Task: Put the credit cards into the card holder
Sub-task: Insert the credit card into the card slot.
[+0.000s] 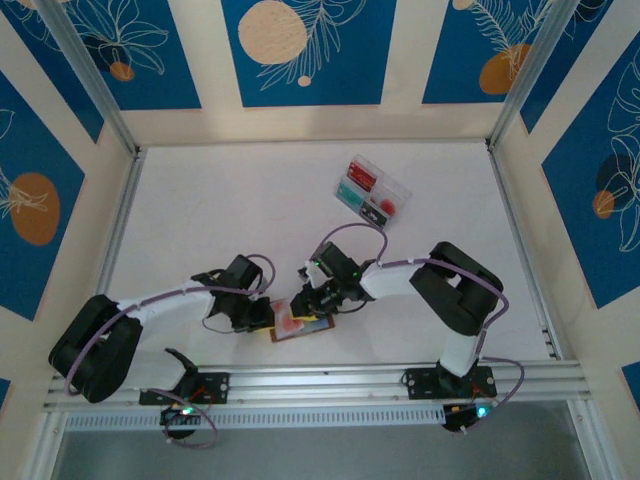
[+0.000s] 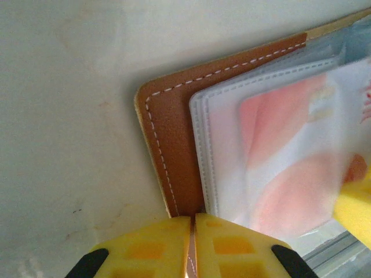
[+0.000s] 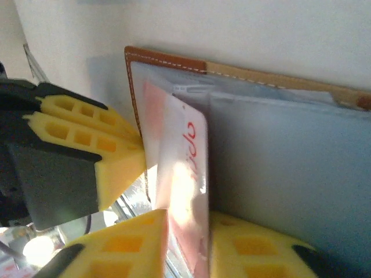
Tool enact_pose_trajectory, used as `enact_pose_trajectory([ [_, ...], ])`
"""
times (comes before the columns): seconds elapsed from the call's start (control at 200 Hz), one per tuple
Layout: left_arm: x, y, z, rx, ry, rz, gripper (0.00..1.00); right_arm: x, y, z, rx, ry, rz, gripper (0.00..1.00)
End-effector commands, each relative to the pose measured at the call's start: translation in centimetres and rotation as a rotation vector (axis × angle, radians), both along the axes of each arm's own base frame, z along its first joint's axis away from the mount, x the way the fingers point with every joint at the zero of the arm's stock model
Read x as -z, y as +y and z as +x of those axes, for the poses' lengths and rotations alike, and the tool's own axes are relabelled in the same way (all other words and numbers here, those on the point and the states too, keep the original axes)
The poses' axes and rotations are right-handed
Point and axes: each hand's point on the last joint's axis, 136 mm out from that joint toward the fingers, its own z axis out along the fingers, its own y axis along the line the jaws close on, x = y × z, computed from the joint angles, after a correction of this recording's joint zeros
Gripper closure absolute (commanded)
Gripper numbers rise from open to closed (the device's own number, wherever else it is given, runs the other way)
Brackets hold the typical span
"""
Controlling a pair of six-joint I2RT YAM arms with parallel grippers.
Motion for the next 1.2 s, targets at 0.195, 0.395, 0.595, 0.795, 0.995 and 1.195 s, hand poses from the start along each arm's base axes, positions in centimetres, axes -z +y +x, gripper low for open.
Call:
enact_pose_trajectory([
  [0.195,2.0,1.2,-0.2,-0.031,0.001,0.059,0.89,0.3,-2.1,-1.5,-0.013,0.021,-0.118,0.58],
  [0.395,2.2,1.1,-0.2,-0.031,0.006,0.06,0.89,0.1,-2.5,-0.8,-0.032,-0.054,-0.228,0.59],
  [0.595,2.1,1.1,-0.1,-0.029,0.004,0.056,0.89,0.2,-1.8,-1.0,-0.059,-0.058,-0.238,0.66],
  [0.795,2.1,1.0,-0.1,-0.025,0.003,0.052,0.89,0.5,-1.3,-1.2,-0.102,-0.101,-0.315,0.68],
  [0.995,2.0,0.8,-0.1,-0.022,0.0,0.045,0.89,0.0,0.4,-1.1,-0.131,-0.132,-0.306,0.68],
  [1.195,2.0,1.0,-0.1,-0.025,-0.002,0.055,0.89,-0.3,0.0,-1.0,-0.151,-0.175,-0.355,0.64],
])
